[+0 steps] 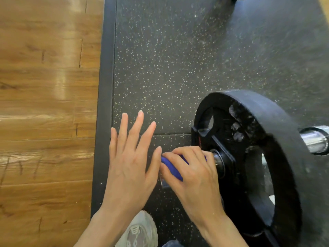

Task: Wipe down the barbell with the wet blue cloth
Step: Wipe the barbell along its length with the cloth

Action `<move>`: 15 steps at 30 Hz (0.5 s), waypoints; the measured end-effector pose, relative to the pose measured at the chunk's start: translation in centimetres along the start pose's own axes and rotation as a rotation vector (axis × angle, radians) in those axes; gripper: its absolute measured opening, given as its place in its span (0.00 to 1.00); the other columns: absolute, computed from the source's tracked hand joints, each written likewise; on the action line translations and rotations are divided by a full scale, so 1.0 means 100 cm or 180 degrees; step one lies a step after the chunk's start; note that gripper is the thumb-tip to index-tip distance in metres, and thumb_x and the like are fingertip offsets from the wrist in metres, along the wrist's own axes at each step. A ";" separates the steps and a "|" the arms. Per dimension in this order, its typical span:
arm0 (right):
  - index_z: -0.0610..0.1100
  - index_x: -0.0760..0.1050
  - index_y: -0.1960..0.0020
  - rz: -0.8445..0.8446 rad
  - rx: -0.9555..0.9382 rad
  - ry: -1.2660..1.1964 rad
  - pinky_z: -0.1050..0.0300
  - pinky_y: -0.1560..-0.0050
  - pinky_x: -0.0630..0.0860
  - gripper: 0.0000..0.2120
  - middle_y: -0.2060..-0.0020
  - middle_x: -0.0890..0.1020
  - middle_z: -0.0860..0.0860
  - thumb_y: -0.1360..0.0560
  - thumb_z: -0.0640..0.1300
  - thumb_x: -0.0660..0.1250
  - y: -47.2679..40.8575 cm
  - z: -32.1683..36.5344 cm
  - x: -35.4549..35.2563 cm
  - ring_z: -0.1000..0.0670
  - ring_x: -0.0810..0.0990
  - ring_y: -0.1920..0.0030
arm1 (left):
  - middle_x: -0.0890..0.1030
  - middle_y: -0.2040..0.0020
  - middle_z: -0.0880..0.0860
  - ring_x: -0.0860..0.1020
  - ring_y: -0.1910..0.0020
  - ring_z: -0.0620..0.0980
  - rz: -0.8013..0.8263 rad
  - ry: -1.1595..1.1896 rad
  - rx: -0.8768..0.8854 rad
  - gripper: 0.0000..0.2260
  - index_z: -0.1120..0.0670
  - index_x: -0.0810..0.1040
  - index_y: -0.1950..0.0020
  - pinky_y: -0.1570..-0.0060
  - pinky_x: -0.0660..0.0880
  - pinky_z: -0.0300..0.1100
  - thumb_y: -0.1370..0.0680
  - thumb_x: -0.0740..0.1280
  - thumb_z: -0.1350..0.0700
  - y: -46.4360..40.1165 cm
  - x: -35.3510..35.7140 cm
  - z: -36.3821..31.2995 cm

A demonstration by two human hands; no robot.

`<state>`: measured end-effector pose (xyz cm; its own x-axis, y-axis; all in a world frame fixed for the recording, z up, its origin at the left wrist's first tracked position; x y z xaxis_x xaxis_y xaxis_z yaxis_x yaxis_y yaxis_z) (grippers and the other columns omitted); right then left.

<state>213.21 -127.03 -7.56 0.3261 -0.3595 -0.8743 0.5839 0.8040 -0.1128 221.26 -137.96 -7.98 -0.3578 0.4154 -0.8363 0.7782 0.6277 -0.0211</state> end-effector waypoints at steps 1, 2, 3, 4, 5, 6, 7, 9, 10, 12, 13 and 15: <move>0.51 0.81 0.48 -0.0043 -0.0001 -0.0043 0.52 0.49 0.69 0.12 0.53 0.79 0.57 0.21 0.56 0.63 0.000 0.000 0.000 0.54 0.76 0.51 | 0.59 0.18 0.52 0.47 0.17 0.54 0.0011 -0.0073 0.0021 0.24 0.52 0.68 0.22 0.20 0.39 0.48 0.17 0.55 0.47 -0.001 -0.002 -0.001; 0.52 0.81 0.49 -0.0060 0.0005 -0.0081 0.52 0.50 0.70 0.11 0.53 0.78 0.57 0.21 0.56 0.64 -0.001 0.000 0.000 0.54 0.75 0.51 | 0.59 0.18 0.52 0.47 0.17 0.54 0.0021 -0.0147 0.0036 0.24 0.52 0.67 0.22 0.20 0.39 0.48 0.17 0.56 0.48 -0.003 -0.003 -0.002; 0.52 0.81 0.49 -0.0061 0.0014 -0.0119 0.53 0.51 0.70 0.11 0.54 0.78 0.57 0.22 0.56 0.64 -0.001 0.000 -0.001 0.54 0.74 0.51 | 0.59 0.18 0.52 0.47 0.17 0.54 0.0033 -0.0234 0.0046 0.24 0.52 0.66 0.22 0.20 0.39 0.48 0.17 0.56 0.48 -0.005 -0.005 -0.003; 0.52 0.81 0.48 -0.0057 0.0024 -0.0154 0.53 0.52 0.71 0.11 0.54 0.77 0.58 0.22 0.56 0.63 -0.001 0.000 -0.001 0.55 0.74 0.51 | 0.59 0.18 0.51 0.47 0.17 0.53 0.0051 -0.0330 0.0057 0.24 0.52 0.65 0.21 0.20 0.39 0.47 0.17 0.56 0.48 -0.006 -0.006 -0.004; 0.53 0.80 0.48 -0.0060 0.0048 -0.0211 0.54 0.53 0.71 0.11 0.54 0.77 0.58 0.22 0.56 0.63 -0.002 0.000 -0.002 0.55 0.73 0.51 | 0.58 0.18 0.51 0.46 0.17 0.53 0.0072 -0.0425 0.0072 0.25 0.52 0.65 0.21 0.20 0.39 0.48 0.17 0.56 0.48 -0.008 -0.007 -0.006; 0.53 0.80 0.47 -0.0067 0.0088 -0.0291 0.55 0.54 0.71 0.11 0.53 0.76 0.59 0.22 0.56 0.63 -0.004 -0.001 -0.003 0.56 0.73 0.51 | 0.58 0.18 0.52 0.46 0.17 0.54 0.0090 -0.0513 0.0095 0.25 0.52 0.64 0.20 0.20 0.40 0.49 0.17 0.56 0.48 -0.010 -0.008 -0.008; 0.54 0.80 0.47 -0.0067 0.0136 -0.0384 0.56 0.55 0.70 0.12 0.53 0.76 0.59 0.23 0.57 0.63 -0.006 -0.001 -0.004 0.56 0.72 0.51 | 0.58 0.17 0.52 0.47 0.17 0.54 0.0108 -0.0600 0.0123 0.25 0.53 0.64 0.20 0.20 0.41 0.49 0.17 0.56 0.48 -0.013 -0.010 -0.011; 0.54 0.80 0.46 -0.0054 0.0186 -0.0549 0.57 0.55 0.70 0.12 0.53 0.75 0.60 0.23 0.57 0.63 -0.012 0.000 -0.005 0.56 0.71 0.51 | 0.58 0.18 0.53 0.47 0.17 0.55 0.0146 -0.0792 0.0163 0.26 0.54 0.64 0.20 0.20 0.42 0.50 0.18 0.55 0.47 -0.017 -0.017 -0.018; 0.54 0.80 0.46 -0.0055 0.0181 -0.0612 0.57 0.56 0.70 0.12 0.53 0.75 0.60 0.23 0.57 0.63 -0.014 0.001 -0.007 0.56 0.71 0.51 | 0.59 0.18 0.53 0.48 0.17 0.55 0.0160 -0.0888 0.0167 0.26 0.54 0.64 0.20 0.20 0.42 0.50 0.18 0.55 0.47 -0.020 -0.023 -0.022; 0.53 0.80 0.46 -0.0097 0.0121 -0.0659 0.56 0.57 0.71 0.11 0.53 0.76 0.58 0.24 0.56 0.65 -0.017 0.008 -0.013 0.55 0.72 0.51 | 0.63 0.20 0.54 0.51 0.18 0.56 0.0182 -0.1046 0.0157 0.26 0.55 0.66 0.21 0.20 0.45 0.50 0.18 0.56 0.47 -0.025 -0.037 -0.033; 0.52 0.81 0.46 -0.0135 0.0088 -0.0675 0.56 0.58 0.71 0.12 0.53 0.77 0.57 0.24 0.55 0.66 -0.018 0.013 -0.019 0.54 0.73 0.52 | 0.65 0.22 0.54 0.54 0.18 0.56 0.0195 -0.1110 0.0144 0.26 0.56 0.66 0.22 0.21 0.47 0.50 0.18 0.56 0.48 -0.027 -0.046 -0.038; 0.50 0.81 0.46 -0.0210 0.0043 -0.0719 0.55 0.59 0.71 0.13 0.53 0.77 0.55 0.25 0.55 0.64 -0.020 0.025 -0.034 0.53 0.74 0.52 | 0.69 0.25 0.55 0.59 0.20 0.57 0.0225 -0.1239 0.0127 0.25 0.56 0.68 0.23 0.21 0.51 0.51 0.19 0.57 0.48 -0.032 -0.064 -0.051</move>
<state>212.79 -128.56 -3.17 0.4441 -0.5091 -0.7373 0.6189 0.7693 -0.1585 218.46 -139.28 0.20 -0.0862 0.1713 -0.9814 0.8161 0.5772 0.0291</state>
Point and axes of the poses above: each hand's wrist, its own y-axis away from the middle knuckle, its own x-axis out of the palm, z = x × y, the point moved 7 cm from there along -y, towards the middle knuckle
